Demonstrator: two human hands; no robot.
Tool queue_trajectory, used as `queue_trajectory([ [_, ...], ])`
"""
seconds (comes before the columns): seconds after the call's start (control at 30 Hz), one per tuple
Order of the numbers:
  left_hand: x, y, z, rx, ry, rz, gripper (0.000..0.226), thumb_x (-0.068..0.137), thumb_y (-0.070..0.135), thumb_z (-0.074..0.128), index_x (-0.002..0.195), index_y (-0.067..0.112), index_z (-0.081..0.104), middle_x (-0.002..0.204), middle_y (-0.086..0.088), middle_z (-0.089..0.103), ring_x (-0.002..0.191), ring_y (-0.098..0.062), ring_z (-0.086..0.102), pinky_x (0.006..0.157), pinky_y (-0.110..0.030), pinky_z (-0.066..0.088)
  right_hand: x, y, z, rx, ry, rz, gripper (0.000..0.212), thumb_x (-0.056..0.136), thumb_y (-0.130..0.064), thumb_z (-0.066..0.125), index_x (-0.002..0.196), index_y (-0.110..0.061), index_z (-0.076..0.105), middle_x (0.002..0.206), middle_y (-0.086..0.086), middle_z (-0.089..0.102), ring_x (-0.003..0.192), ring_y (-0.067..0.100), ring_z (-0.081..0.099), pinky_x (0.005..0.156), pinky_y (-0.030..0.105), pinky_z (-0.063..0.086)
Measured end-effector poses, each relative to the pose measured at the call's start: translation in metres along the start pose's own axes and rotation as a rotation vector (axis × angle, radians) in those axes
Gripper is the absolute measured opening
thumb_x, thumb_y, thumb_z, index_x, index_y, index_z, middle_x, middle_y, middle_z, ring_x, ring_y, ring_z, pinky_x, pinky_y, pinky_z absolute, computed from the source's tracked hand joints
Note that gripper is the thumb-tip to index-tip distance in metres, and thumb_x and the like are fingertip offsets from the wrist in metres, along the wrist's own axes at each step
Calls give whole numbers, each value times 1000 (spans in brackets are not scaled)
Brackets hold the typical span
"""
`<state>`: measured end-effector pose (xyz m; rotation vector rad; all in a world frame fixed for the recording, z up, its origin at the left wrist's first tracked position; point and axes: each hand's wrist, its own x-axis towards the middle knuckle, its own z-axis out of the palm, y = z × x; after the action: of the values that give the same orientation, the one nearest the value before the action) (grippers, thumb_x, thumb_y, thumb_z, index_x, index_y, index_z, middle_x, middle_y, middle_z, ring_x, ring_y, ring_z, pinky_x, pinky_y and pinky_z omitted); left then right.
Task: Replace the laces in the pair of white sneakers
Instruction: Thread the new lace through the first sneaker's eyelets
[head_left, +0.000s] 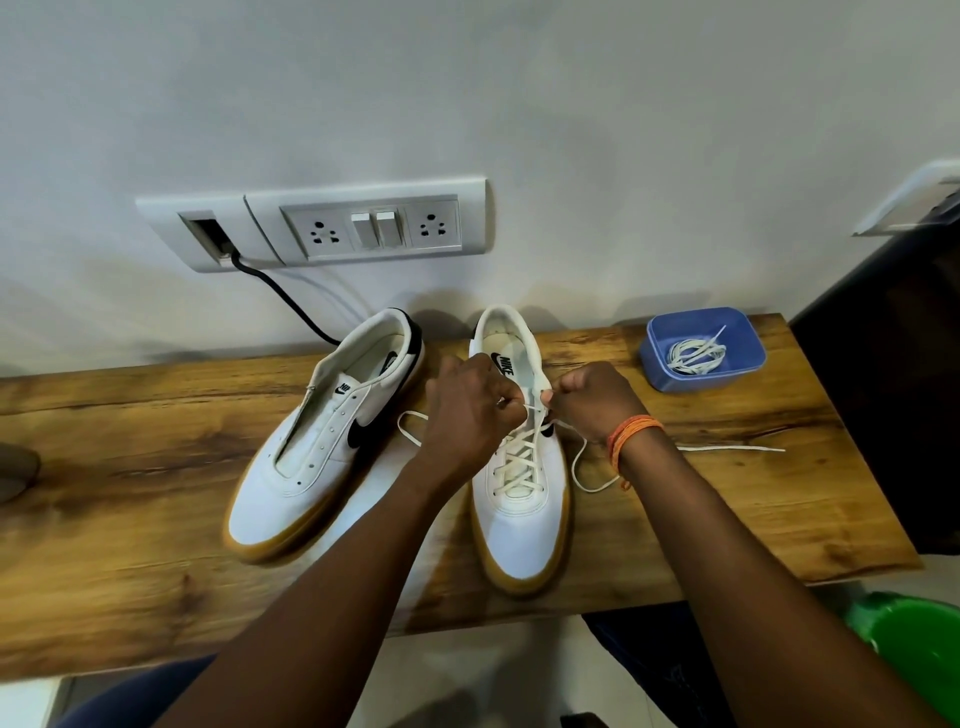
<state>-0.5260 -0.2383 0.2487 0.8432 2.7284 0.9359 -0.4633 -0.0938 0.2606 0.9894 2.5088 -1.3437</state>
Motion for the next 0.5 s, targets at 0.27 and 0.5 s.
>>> queue_trajectory([
  [0.27, 2, 6, -4, 163, -52, 14, 8, 76, 27, 67, 74, 23, 74, 81, 8, 46, 92, -17, 37, 70, -34, 22, -1, -1, 1, 17, 0, -16, 14, 89, -16, 68, 89, -7, 78, 88, 13, 74, 88, 26, 68, 80, 30, 52],
  [0.5, 0, 8, 3, 68, -66, 44, 13, 82, 26, 65, 78, 25, 77, 83, 6, 42, 91, -23, 42, 68, -32, 22, -3, -1, -3, 49, -47, -36, 11, 87, -16, 71, 91, -8, 78, 88, 9, 75, 87, 22, 70, 81, 28, 53],
])
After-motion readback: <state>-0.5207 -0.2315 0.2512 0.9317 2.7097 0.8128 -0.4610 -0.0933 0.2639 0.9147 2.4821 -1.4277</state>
